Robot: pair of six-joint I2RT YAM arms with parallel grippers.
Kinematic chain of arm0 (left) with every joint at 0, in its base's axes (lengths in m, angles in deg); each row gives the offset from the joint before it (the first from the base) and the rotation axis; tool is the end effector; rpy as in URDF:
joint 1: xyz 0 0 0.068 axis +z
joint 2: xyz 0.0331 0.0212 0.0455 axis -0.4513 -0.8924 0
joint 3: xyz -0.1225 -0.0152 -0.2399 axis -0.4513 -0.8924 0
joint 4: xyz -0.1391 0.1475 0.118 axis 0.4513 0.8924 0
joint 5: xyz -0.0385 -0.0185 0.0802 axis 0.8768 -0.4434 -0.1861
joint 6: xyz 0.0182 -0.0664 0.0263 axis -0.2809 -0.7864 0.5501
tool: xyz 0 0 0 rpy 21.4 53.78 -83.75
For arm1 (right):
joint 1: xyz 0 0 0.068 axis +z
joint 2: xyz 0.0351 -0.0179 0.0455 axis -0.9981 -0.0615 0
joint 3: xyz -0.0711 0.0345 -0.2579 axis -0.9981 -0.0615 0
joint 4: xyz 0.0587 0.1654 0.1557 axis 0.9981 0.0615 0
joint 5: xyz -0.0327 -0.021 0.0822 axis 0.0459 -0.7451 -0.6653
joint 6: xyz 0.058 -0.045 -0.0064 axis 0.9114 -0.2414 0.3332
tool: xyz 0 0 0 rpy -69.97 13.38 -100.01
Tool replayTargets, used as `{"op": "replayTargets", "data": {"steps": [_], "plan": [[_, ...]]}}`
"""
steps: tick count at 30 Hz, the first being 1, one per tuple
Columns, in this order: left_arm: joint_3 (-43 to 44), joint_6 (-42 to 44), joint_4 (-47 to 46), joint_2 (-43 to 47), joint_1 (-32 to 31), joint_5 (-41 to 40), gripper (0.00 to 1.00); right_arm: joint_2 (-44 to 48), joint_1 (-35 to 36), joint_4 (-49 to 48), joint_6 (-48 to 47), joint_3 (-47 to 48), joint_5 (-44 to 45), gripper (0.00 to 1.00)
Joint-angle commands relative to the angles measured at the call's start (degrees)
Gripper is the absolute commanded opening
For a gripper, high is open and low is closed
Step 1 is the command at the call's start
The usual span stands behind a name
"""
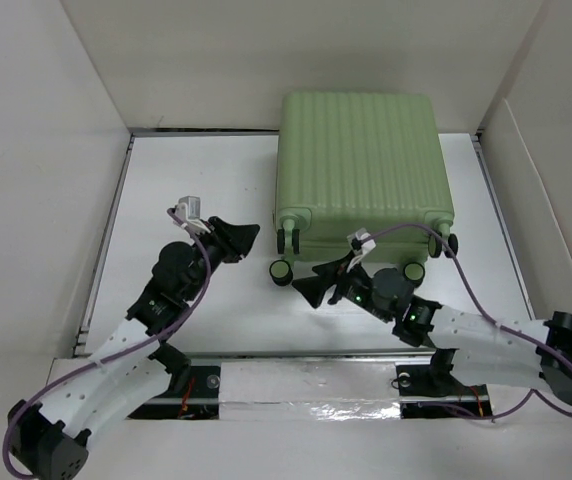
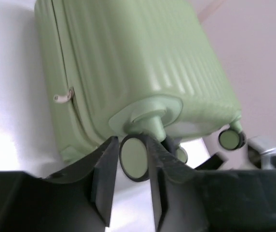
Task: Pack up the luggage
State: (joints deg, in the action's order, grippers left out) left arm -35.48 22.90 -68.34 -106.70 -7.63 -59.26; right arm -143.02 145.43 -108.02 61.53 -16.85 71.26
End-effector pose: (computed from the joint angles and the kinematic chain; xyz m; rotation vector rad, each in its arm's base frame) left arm 0.1483 -0.0975 0.3171 -0.1147 1.5534 -0.9910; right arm 0.1288 0.1977 0.2440 -0.3154 1.7188 1.0731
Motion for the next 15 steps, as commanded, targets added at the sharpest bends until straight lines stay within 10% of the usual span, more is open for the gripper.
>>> {"op": "replayTargets", "data": {"steps": [1, 2, 6, 12, 15], "plan": [[-1.9, 0.4, -5.2, -3.0, 0.5, 7.7, 0.22, 4.9, 0.4, 12.6, -4.2, 4.7, 5.7, 0.83], [-1.9, 0.5, -6.2, -5.5, 0.5, 10.1, 0.16, 5.8, 0.4, 14.1, -4.7, 5.4, 7.2, 0.59], [-1.3, 0.6, -8.6, -10.4, 0.5, 13.5, 0.07, 9.0, 0.4, 19.4, -5.8, 7.1, 9.0, 0.22], [1.1, 0.2, -12.3, -16.1, 0.5, 20.8, 0.02, 12.4, -0.9, 21.5, -5.4, 7.0, 11.6, 0.21], [0.3, -0.9, -15.4, -17.1, -0.8, 22.2, 0.02, 13.5, -1.7, 21.6, -5.3, 8.2, 9.0, 0.55]]}}
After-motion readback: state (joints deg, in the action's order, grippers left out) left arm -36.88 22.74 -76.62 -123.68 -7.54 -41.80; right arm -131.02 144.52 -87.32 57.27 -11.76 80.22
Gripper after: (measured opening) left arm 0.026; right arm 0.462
